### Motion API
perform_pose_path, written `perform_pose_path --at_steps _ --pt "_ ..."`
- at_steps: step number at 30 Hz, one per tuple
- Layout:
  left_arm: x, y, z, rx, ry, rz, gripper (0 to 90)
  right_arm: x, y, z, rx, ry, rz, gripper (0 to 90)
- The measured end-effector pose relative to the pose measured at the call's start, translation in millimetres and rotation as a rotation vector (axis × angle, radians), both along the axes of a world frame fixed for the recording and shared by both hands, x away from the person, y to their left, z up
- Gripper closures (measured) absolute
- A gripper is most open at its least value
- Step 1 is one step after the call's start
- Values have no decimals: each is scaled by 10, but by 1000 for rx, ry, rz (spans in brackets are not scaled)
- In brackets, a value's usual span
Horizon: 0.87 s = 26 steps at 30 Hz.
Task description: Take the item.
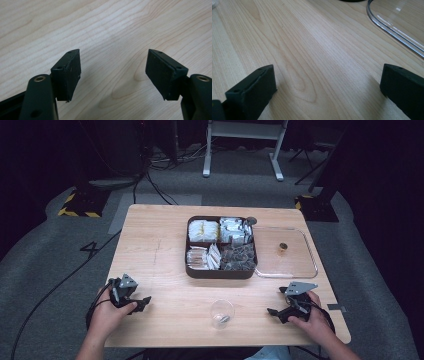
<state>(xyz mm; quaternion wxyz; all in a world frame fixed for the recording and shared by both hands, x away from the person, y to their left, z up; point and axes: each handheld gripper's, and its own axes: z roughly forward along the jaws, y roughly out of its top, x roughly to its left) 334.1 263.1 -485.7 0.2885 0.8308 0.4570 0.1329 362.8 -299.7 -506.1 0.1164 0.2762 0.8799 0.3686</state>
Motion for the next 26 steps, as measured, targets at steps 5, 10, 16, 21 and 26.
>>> perform_pose_path --at_steps 5,10,16,21,26 --pt "0 14 -68 7 -10 11 259 0 0 0 0 0 0 4" --pt "23 6 -141 -6 -51 18 94 0 0 0 0 0 0 5" --pt "58 -9 -201 -22 -84 24 15 0 0 0 0 -1 0 4" --pt "60 -10 -203 -23 -84 22 10 0 0 0 0 -1 0 4" --pt "55 -15 -204 -23 -86 31 8 -3 2 1 -5 -3 -5 2"
